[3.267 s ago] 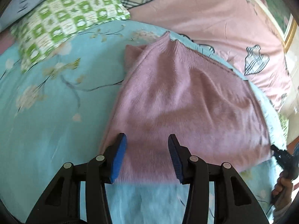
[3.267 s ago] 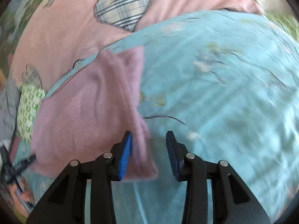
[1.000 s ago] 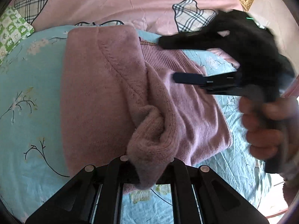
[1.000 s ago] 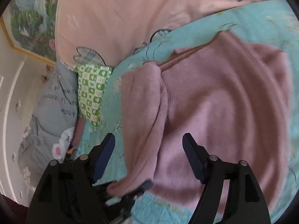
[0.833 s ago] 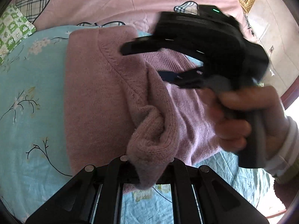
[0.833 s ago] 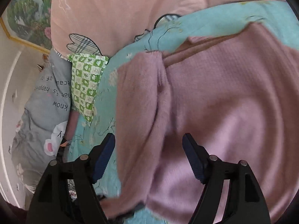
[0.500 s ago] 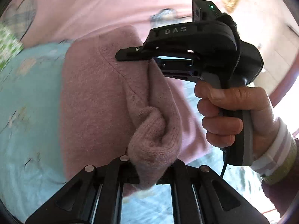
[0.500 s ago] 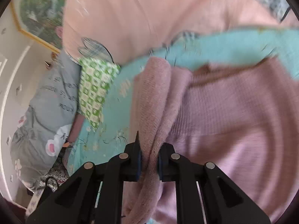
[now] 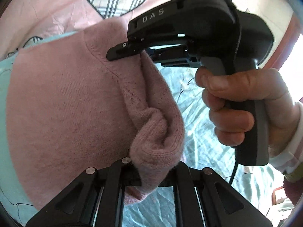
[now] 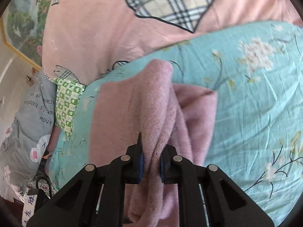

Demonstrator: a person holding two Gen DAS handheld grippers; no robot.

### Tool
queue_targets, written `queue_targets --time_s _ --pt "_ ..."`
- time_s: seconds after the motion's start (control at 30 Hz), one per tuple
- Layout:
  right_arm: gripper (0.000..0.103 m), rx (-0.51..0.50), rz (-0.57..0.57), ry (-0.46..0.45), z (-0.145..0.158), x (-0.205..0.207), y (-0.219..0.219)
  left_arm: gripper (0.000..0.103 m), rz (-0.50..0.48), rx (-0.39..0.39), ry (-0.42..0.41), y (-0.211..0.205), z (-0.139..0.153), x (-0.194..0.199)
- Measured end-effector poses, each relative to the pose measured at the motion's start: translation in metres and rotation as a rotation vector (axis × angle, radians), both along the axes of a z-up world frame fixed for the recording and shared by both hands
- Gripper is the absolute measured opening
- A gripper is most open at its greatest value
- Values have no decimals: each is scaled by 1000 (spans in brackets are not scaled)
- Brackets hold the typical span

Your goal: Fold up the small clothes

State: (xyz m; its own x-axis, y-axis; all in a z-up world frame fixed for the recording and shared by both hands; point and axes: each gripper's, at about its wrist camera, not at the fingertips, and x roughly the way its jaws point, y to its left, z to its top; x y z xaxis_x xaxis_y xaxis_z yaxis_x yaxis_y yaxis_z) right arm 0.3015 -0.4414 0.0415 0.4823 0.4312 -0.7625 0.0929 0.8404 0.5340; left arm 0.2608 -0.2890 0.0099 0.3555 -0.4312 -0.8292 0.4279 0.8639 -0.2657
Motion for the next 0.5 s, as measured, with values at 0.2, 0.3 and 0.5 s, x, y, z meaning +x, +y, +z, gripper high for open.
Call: queue_targets --time_s 0.2,0.3,0.5 --pt "20 -14 -24 48 -22 3 -1 14 -2 20 42 -4 -7 6" --pt "24 -8 -84 24 -14 -10 -11 30 -29 36 53 10 -1 -3" --pt "24 -35 -143 -41 21 -56 -15 36 35 96 44 75 11 -38"
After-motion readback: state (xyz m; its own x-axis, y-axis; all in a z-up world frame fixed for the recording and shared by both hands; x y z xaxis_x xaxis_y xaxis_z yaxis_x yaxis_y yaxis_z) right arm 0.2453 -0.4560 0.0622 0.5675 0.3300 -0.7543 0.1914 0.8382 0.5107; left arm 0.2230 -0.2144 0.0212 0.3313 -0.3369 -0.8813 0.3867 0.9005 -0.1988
